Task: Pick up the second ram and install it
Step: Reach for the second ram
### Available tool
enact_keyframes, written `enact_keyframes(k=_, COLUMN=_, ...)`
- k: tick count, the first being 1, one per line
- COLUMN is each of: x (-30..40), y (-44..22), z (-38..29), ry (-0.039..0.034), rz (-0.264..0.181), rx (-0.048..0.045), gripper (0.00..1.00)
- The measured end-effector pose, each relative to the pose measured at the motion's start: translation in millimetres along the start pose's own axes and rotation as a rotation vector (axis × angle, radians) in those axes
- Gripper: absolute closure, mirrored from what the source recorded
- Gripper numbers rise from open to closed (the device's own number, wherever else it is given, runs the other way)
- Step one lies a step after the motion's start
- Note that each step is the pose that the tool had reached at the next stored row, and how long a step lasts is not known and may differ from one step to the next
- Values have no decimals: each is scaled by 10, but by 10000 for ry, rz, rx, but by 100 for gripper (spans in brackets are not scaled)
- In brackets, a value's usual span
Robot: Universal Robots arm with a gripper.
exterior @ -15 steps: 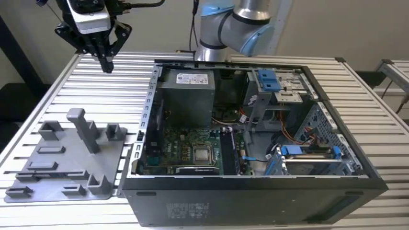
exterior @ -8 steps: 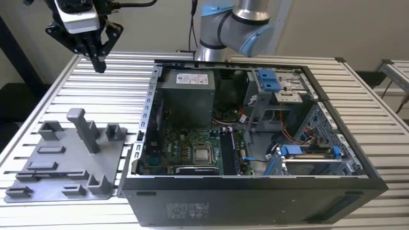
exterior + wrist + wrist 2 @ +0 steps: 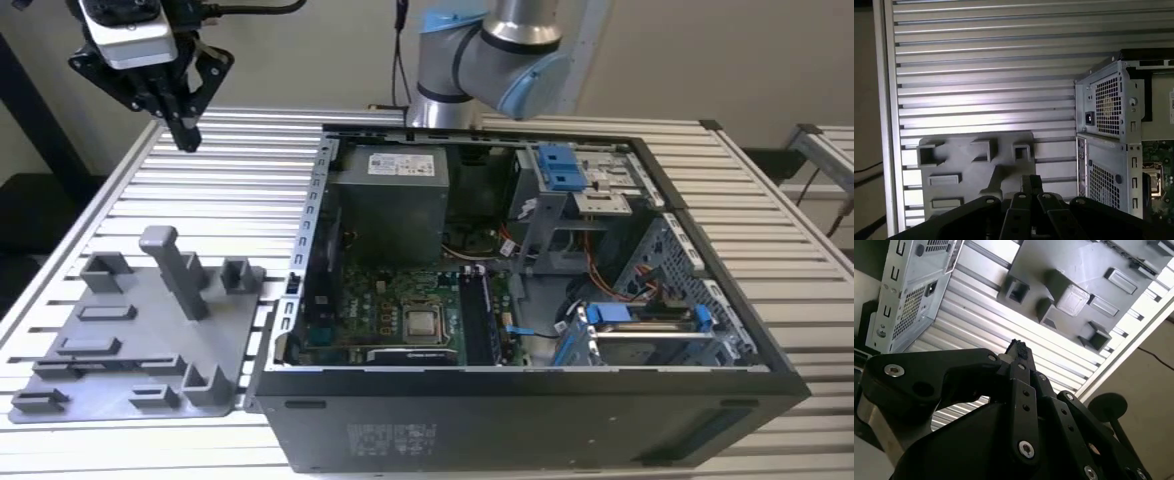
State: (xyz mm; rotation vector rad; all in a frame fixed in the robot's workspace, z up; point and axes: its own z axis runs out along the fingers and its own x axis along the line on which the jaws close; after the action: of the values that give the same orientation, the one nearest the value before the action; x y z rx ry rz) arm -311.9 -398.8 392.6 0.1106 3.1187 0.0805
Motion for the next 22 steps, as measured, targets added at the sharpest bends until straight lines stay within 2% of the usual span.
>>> enact_keyframes(k=22, x=420, y=-30, z=-9, ry=1, rz=-1, rx=0, gripper=89)
